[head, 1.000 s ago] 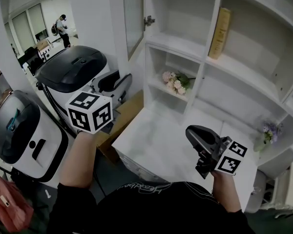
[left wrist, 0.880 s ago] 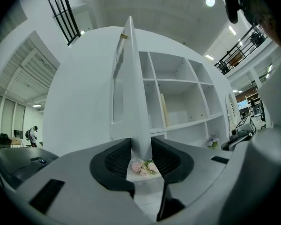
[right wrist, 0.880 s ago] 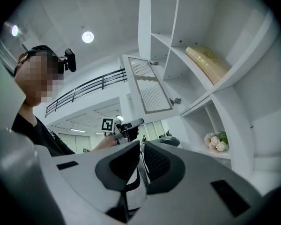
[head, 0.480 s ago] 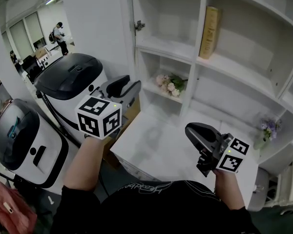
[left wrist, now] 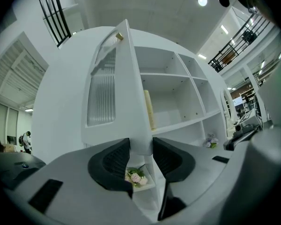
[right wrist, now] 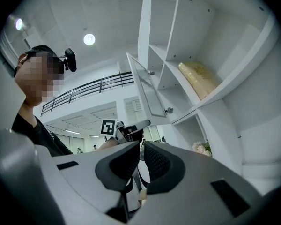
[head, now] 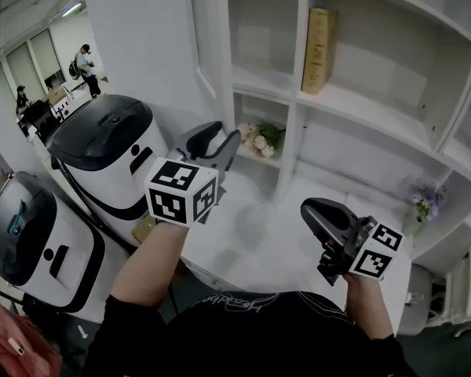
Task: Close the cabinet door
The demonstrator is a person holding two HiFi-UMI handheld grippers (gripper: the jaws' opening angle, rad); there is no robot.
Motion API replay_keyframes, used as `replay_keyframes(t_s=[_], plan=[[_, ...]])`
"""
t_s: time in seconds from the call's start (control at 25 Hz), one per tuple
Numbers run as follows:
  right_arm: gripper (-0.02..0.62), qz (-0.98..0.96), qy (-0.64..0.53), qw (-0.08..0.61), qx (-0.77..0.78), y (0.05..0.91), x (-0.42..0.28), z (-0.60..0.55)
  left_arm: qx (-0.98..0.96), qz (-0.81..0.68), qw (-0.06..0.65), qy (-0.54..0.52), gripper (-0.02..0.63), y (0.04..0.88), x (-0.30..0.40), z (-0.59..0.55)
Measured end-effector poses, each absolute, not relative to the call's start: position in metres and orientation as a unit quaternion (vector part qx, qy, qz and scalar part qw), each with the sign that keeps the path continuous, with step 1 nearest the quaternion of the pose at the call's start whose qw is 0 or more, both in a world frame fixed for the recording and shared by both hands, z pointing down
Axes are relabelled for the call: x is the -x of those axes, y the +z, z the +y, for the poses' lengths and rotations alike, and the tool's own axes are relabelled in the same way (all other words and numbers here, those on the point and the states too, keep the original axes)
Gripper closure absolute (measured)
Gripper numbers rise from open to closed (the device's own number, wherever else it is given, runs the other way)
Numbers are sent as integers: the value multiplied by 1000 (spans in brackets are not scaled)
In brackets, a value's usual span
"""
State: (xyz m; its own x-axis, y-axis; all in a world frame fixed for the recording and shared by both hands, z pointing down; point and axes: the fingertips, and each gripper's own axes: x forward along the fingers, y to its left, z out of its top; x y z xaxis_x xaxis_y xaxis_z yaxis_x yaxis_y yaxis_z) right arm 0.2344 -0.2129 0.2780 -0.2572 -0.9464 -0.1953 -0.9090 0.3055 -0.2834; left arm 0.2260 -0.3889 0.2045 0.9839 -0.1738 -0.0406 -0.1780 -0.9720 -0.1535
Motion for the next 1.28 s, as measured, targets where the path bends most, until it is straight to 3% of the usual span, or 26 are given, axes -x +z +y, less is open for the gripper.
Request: replay_keyframes(t_s=[1.28], plan=[[540, 725, -56, 185, 661, 294, -314, -148, 992, 95, 77, 34, 433, 205, -340, -367]])
